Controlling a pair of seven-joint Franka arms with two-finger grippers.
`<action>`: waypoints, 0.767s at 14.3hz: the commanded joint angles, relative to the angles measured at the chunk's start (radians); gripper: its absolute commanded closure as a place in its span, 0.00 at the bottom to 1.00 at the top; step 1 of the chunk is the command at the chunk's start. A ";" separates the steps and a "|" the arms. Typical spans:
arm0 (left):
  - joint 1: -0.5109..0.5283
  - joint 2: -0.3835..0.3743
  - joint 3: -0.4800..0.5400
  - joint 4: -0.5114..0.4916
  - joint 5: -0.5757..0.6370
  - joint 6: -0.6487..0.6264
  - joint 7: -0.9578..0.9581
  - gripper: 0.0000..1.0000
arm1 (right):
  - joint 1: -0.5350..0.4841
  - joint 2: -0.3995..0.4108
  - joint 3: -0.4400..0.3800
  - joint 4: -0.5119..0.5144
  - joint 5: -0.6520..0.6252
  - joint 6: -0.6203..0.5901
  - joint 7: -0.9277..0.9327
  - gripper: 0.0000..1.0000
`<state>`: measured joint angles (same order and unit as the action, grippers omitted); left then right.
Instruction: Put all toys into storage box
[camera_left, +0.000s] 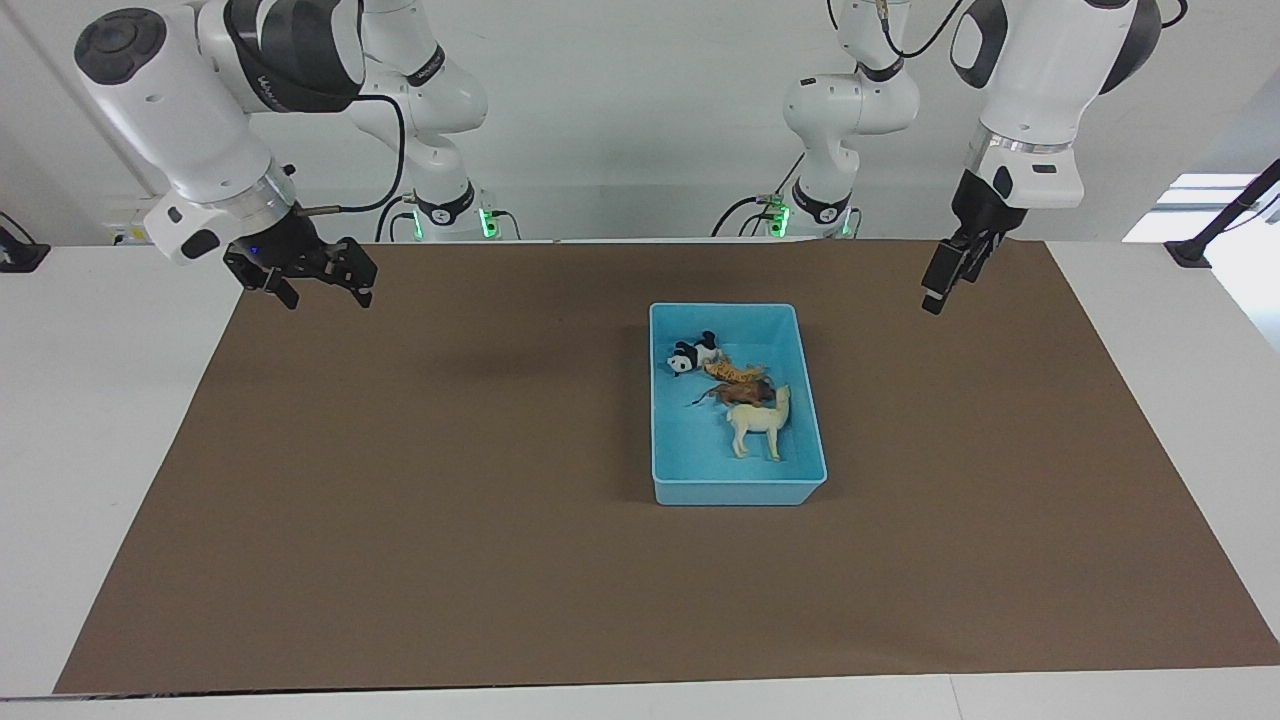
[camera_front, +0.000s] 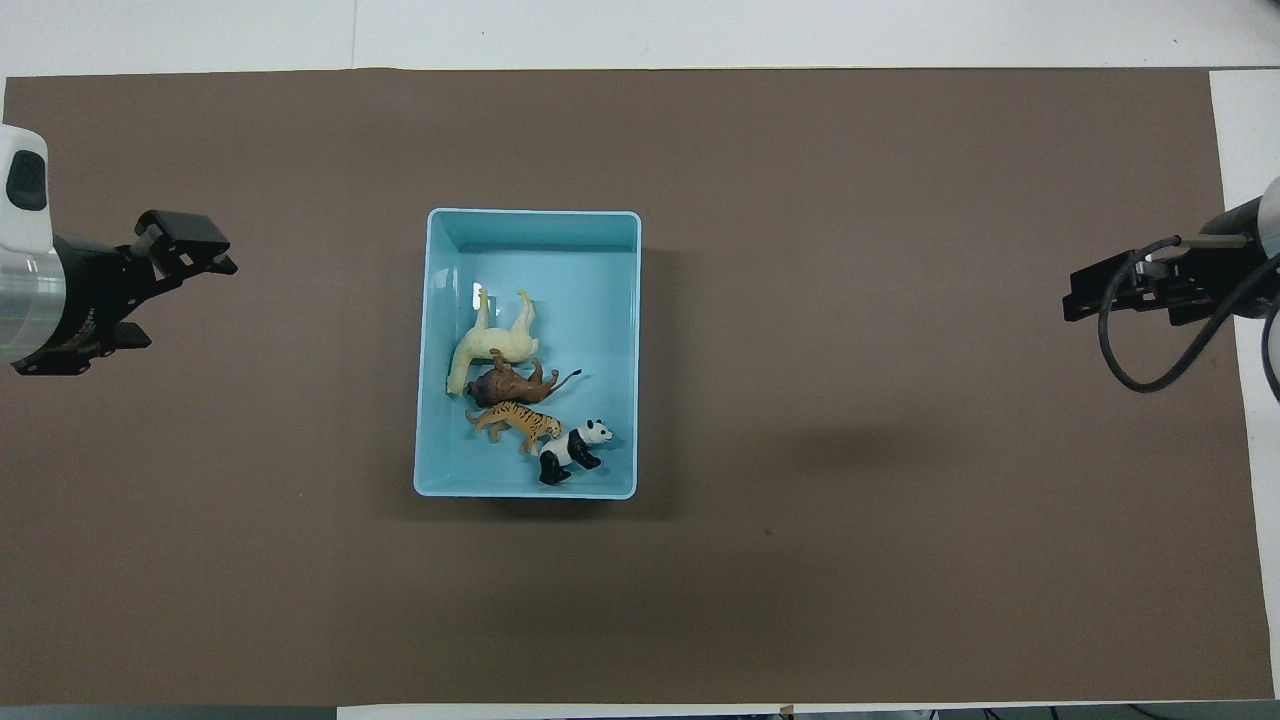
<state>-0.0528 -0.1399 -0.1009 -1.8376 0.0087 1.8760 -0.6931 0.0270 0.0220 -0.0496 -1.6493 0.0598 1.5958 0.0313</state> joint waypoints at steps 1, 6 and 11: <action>0.010 0.023 0.012 0.047 0.025 -0.069 0.162 0.00 | -0.016 0.007 0.013 0.023 -0.014 -0.033 -0.022 0.00; 0.077 0.080 0.004 0.187 0.027 -0.293 0.521 0.00 | -0.004 0.007 0.016 0.023 -0.109 -0.030 -0.076 0.00; 0.077 0.172 0.007 0.321 -0.033 -0.400 0.564 0.00 | 0.001 0.006 0.017 0.020 -0.101 -0.031 -0.074 0.00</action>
<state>0.0184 -0.0065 -0.0882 -1.5804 -0.0016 1.5176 -0.1539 0.0328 0.0225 -0.0413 -1.6415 -0.0304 1.5762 -0.0215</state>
